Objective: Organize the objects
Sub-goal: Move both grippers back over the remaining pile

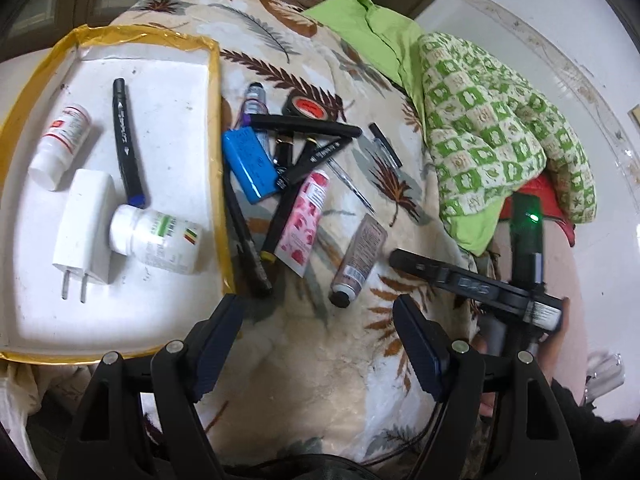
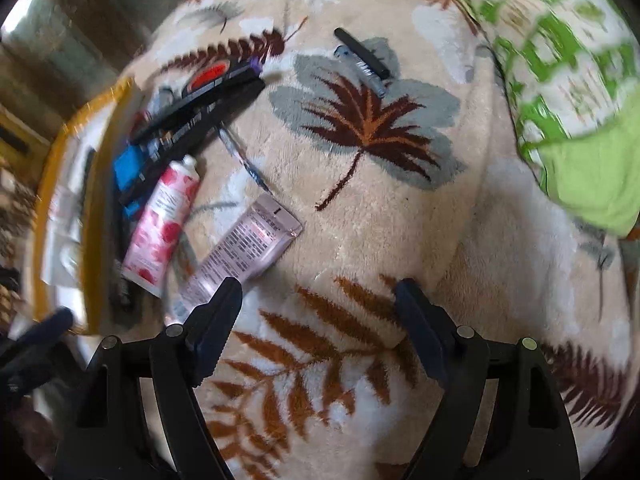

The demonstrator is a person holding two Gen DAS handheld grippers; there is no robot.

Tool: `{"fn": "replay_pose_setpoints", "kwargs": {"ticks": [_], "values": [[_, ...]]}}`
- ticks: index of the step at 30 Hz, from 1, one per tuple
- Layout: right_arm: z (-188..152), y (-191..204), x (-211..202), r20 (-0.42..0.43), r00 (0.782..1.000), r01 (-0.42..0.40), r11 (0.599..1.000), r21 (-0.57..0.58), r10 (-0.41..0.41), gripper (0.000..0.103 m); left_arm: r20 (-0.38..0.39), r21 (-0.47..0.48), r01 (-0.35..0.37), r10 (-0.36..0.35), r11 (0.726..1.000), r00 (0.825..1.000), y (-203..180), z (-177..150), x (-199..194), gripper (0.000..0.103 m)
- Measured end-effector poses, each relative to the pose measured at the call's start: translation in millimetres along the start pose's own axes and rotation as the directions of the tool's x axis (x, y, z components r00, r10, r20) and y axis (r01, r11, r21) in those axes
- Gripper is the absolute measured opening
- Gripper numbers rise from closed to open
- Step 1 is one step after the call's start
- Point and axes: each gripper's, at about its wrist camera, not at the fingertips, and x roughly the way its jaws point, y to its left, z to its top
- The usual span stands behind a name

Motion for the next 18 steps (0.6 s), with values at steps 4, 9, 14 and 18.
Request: {"fn": "replay_pose_setpoints", "kwargs": {"ticks": [4,9,14,18], "values": [[-9.2,-8.7,-10.6,0.015,0.998,-0.066,0.996,0.063,0.066,0.076,0.014,-0.01,-0.018,0.018,1.0,1.0,2.9,1.7,-0.4,0.078],[-20.1,2.7,-18.1,0.011,0.992,-0.124,0.991,0.055,0.124,0.072,0.042,-0.008,-0.013,0.014,1.0,0.999,4.9,2.5,-7.0,0.078],[-24.6,23.1,-6.8,-0.028,0.987,-0.157,0.987,0.041,0.158,0.06,0.043,-0.021,-0.015,0.016,1.0,0.999,7.8,3.5,-7.7,0.078],[-30.2,33.5,0.6,-0.056,0.982,-0.18,0.983,0.045,0.183,0.059,0.048,-0.027,-0.017,0.019,0.999,0.999,9.5,3.8,-9.1,0.078]]}}
